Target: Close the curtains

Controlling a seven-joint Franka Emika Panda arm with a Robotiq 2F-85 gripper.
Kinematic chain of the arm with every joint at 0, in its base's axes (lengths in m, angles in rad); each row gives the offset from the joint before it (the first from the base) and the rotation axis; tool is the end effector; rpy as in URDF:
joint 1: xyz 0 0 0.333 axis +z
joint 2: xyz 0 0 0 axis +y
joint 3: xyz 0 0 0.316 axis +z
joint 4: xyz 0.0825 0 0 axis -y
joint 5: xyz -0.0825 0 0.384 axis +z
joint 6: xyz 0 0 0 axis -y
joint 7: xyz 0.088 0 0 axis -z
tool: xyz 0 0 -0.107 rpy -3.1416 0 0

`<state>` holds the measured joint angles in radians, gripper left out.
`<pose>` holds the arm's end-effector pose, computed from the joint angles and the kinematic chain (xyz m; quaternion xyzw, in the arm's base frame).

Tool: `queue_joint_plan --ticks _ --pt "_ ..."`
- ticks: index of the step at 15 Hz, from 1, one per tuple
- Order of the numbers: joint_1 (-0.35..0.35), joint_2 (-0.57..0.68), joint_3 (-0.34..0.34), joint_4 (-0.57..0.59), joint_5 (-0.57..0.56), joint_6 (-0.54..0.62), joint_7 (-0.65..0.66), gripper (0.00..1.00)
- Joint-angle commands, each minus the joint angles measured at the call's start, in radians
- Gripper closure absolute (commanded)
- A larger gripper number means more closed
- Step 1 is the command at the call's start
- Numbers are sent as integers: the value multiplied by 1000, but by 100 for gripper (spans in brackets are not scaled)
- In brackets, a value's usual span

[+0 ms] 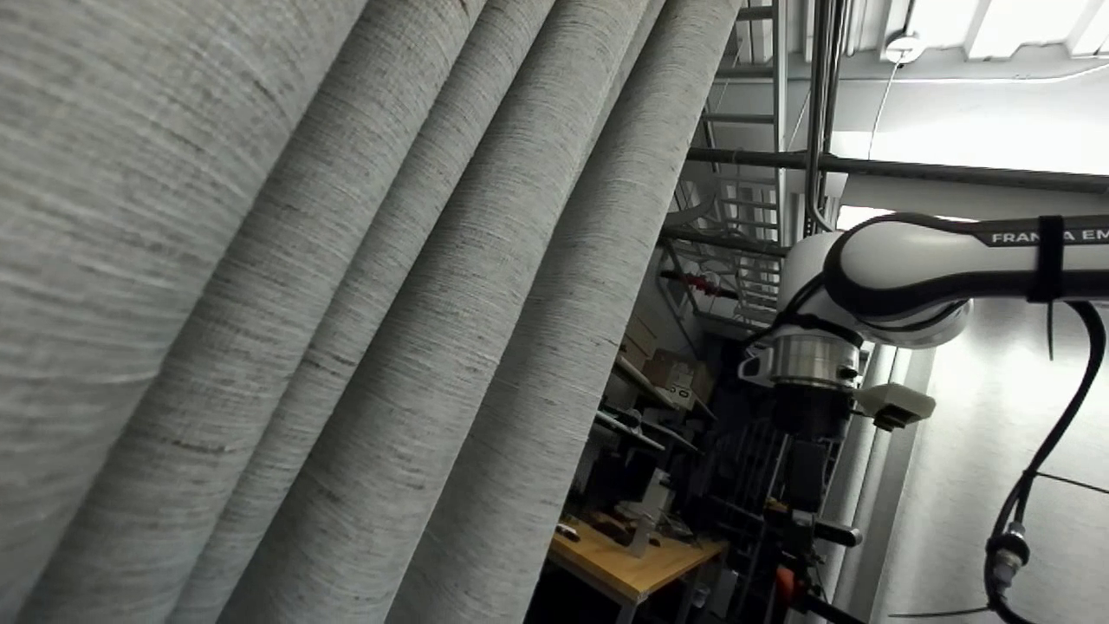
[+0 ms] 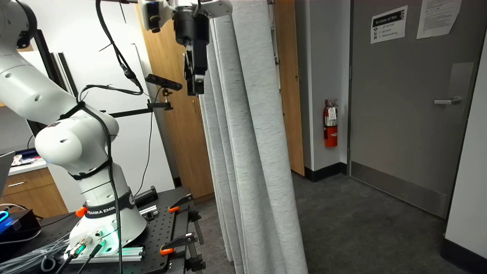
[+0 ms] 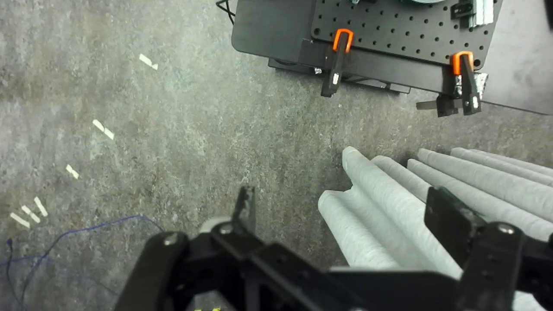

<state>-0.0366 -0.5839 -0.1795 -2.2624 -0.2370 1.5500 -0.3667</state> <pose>0.3456 -0.1145 0.5622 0.9905 0.0982 -0.0834 0.0482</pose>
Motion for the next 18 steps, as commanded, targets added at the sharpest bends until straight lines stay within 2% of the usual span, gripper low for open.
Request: queue_joint_plan --ticks 1,7,9,13,18 --pt "79 4 64 -3 54 -6 -29 0" --pt "202 53 162 0 159 65 -39 0" --pt "220 68 173 0 204 156 -24 0" --pt "213 78 175 -16 298 403 28 0" --pt "215 40 179 -73 337 643 35 0"
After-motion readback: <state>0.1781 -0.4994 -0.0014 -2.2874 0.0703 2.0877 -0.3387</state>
